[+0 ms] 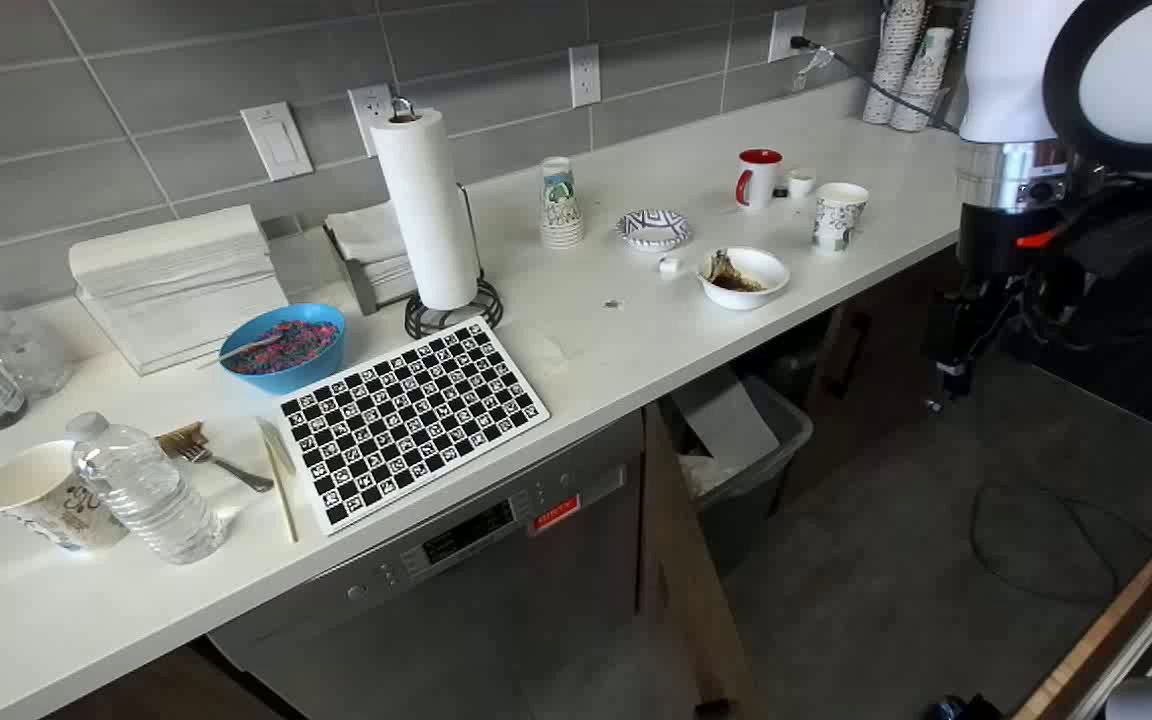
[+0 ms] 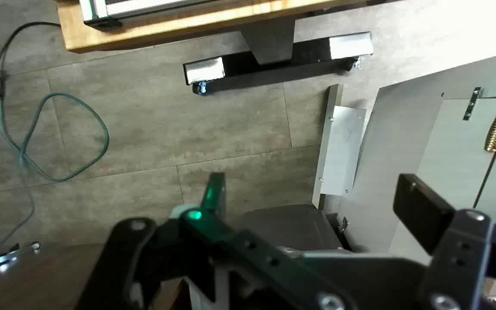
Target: Pick up the trash and throw it in the bin
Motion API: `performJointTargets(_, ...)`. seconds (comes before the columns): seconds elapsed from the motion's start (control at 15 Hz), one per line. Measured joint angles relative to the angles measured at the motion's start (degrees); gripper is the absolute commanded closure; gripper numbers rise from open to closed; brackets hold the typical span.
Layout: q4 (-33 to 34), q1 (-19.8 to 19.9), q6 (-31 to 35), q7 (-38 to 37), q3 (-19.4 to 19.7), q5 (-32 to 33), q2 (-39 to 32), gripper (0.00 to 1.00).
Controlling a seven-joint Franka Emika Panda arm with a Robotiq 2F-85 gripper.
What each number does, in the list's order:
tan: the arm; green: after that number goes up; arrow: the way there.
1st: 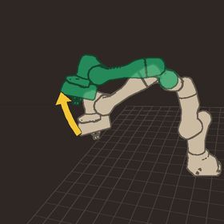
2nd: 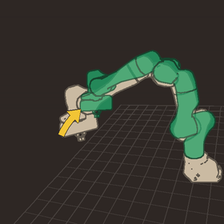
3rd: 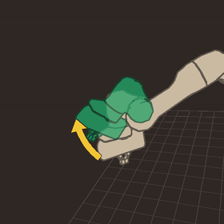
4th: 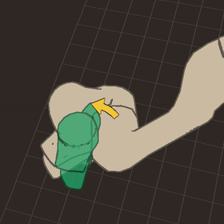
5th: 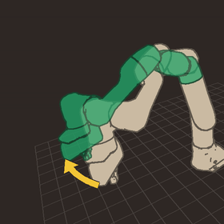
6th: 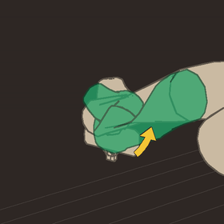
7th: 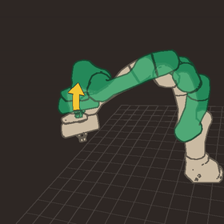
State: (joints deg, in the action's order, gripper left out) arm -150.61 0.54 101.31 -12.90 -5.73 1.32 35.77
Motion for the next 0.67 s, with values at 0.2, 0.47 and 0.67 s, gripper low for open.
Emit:
performJointTargets(0.2,0.00,0.00,0.00,0.00,0.00,0.00,0.00,0.00)
performJointTargets(0.47,0.00,0.00,0.00,0.00,0.00,0.00,0.00,0.00)
performJointTargets(0.67,0.86,-0.17,1.81,2.66,0.15,0.26,-2.20,0.00)
